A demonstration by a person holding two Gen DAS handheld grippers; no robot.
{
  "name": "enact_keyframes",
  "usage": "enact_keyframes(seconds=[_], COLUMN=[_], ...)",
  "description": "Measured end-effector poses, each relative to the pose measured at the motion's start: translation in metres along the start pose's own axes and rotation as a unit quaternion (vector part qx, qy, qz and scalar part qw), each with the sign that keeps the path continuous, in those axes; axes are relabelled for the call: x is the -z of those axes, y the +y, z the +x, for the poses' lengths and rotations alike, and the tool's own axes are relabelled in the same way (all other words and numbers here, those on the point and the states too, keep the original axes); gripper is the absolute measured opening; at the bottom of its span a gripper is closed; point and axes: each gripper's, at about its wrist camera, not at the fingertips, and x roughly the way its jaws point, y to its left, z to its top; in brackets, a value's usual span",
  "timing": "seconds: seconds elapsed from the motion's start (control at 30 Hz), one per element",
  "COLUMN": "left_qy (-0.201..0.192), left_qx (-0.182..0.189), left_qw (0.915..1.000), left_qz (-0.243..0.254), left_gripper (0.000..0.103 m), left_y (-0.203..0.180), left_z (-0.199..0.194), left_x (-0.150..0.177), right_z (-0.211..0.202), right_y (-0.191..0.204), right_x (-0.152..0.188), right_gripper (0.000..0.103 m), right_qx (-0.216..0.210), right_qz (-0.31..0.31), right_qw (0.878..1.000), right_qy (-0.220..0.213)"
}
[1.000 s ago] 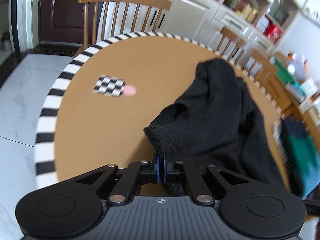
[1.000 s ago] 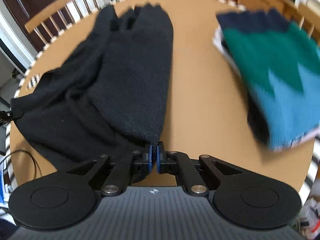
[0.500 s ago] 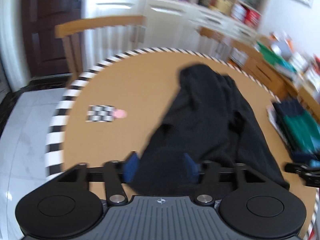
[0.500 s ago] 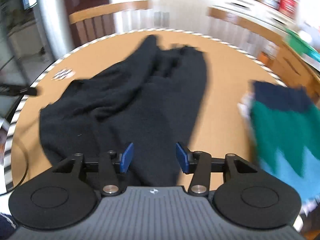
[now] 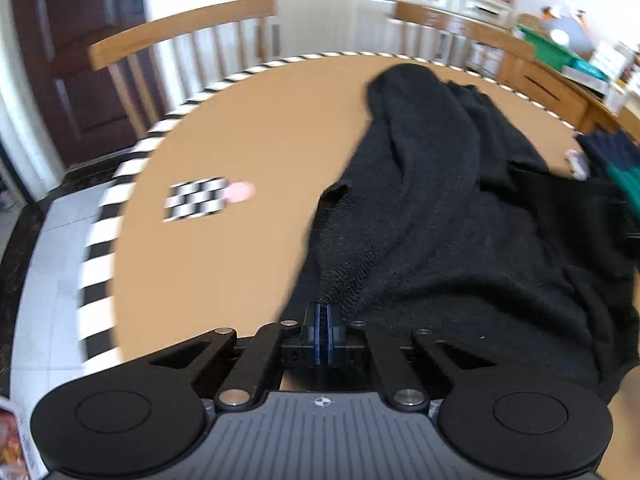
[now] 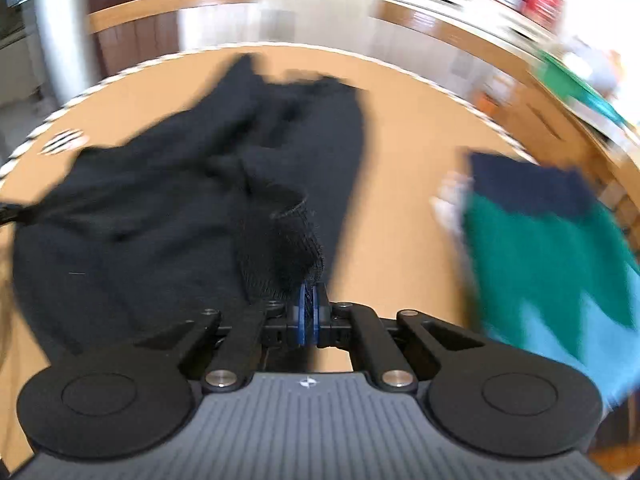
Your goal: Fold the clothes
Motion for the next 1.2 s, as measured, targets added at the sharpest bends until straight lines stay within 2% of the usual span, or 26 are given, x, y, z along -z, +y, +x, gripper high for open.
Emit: enact_keyframes(seconds=[0.1,0.17,0.3,0.37,0.43,0.5,0.53,0.57,0.63,0.73,0.83,0.97,1.07,1.2], left_qy=[0.009,0.013,0.009,0.012,0.012,-0.007,-0.019,-0.029,-0.046,-0.051,-0.039,-0.041,-0.051,-0.047], left_qx=[-0.013,-0.018,-0.024,-0.015,0.000,0.021,0.026,0.029,0.047,0.095,0.128,0.170,0.176,0.190], left_qw=[0.9997,0.9995,0.9996,0.9998,0.9999,0.9994,0.9984,0.9971,0.9935,0.9853,0.9662,0.9298,0.8954,0.8426], left_qz=[-0.018,-0.022,-0.010,-0.004,0.004,0.028,0.047,0.065,0.093,0.132,0.221,0.324,0.406,0.502], left_gripper=[0.004,0.004,0.004,0.005,0.008,0.014,0.024,0.028,0.030,0.030,0.028,0.025,0.025,0.025], left_y=[0.013,0.018,0.012,0.010,0.010,0.010,0.009,0.008,0.006,-0.002,-0.023,-0.051,-0.070,-0.085], left_z=[-0.008,-0.013,-0.021,-0.017,-0.018,-0.028,-0.036,-0.044,-0.058,-0.068,-0.067,-0.069,-0.068,-0.062], left_x=[0.009,0.015,0.019,0.018,0.015,0.015,0.015,0.015,0.019,0.031,0.053,0.074,0.081,0.086], right_z=[-0.006,-0.008,-0.003,0.005,0.002,-0.006,-0.014,-0.023,-0.038,-0.051,-0.047,-0.036,-0.029,-0.025], right_y=[-0.029,-0.039,-0.041,-0.036,-0.034,-0.032,-0.031,-0.030,-0.027,-0.015,0.005,0.025,0.035,0.044], right_x=[0.015,0.030,0.053,0.057,0.057,0.056,0.056,0.056,0.060,0.067,0.079,0.084,0.078,0.072], right_gripper=[0.003,0.003,0.003,0.004,0.007,0.011,0.022,0.032,0.032,0.029,0.025,0.023,0.023,0.023], right_qx=[0.040,0.051,0.050,0.041,0.023,0.003,-0.005,-0.013,-0.036,-0.090,-0.135,-0.176,-0.195,-0.208], right_qz=[0.033,0.043,0.055,0.055,0.048,0.032,0.014,-0.008,-0.051,-0.104,-0.185,-0.271,-0.336,-0.433], right_qw=[0.998,0.996,0.993,0.993,0.994,0.996,0.998,0.999,0.998,0.990,0.973,0.946,0.921,0.877], right_qy=[0.029,0.056,0.092,0.099,0.094,0.080,0.066,0.050,0.028,0.020,0.022,0.031,0.025,0.021])
